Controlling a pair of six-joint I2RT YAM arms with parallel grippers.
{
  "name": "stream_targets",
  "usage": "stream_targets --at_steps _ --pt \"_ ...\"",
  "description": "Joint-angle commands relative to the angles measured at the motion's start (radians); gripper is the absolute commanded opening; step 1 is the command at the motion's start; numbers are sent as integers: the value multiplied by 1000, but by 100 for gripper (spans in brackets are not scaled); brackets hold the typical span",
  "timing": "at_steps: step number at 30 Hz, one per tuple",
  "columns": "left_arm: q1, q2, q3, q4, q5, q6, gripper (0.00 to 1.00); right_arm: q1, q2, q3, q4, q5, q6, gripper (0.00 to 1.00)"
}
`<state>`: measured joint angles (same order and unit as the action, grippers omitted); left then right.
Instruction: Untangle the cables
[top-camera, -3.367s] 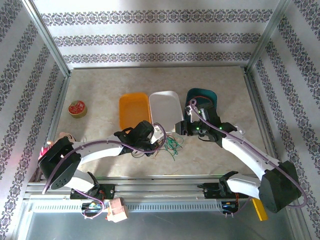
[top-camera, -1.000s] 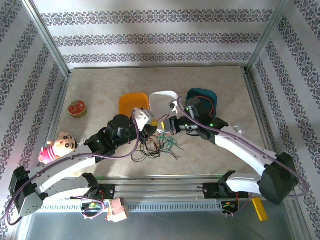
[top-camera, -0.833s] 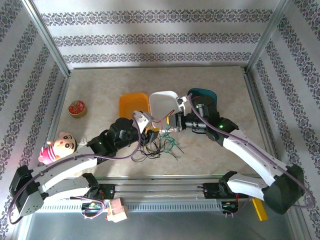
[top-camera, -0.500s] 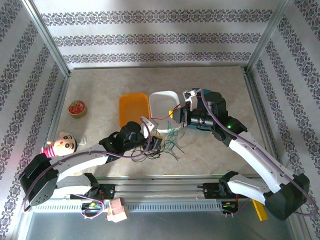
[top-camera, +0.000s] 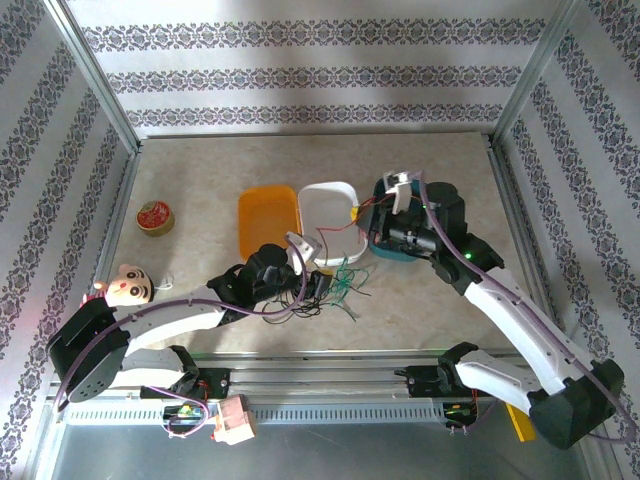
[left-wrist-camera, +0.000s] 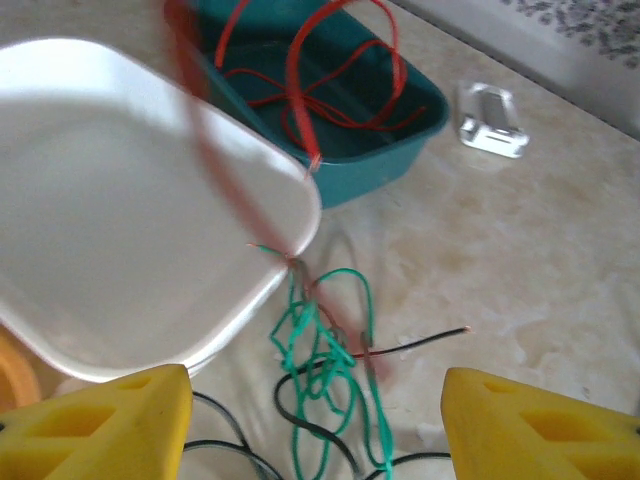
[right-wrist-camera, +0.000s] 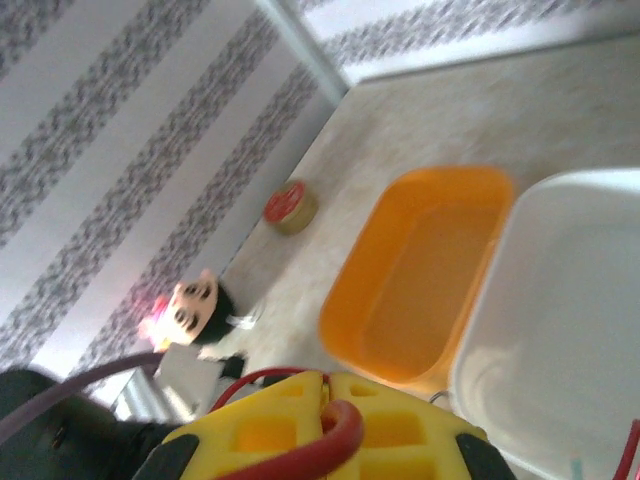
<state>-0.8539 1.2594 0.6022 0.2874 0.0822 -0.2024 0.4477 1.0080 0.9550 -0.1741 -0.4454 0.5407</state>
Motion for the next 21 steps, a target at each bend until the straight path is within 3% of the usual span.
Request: stream_targets --at_steps 1,6,12,21 --pt "-16 -47 -41 57 -125 -56 68 -81 -33 42 3 107 25 0" --pt "-16 -108 -81 54 -213 -95 70 -231 -5 38 8 166 42 0" --pt "-17 -132 -81 14 -205 -101 70 -377 122 -6 94 190 88 0" --pt "-19 -132 -73 10 -194 -104 70 -419 375 -41 168 69 207 0"
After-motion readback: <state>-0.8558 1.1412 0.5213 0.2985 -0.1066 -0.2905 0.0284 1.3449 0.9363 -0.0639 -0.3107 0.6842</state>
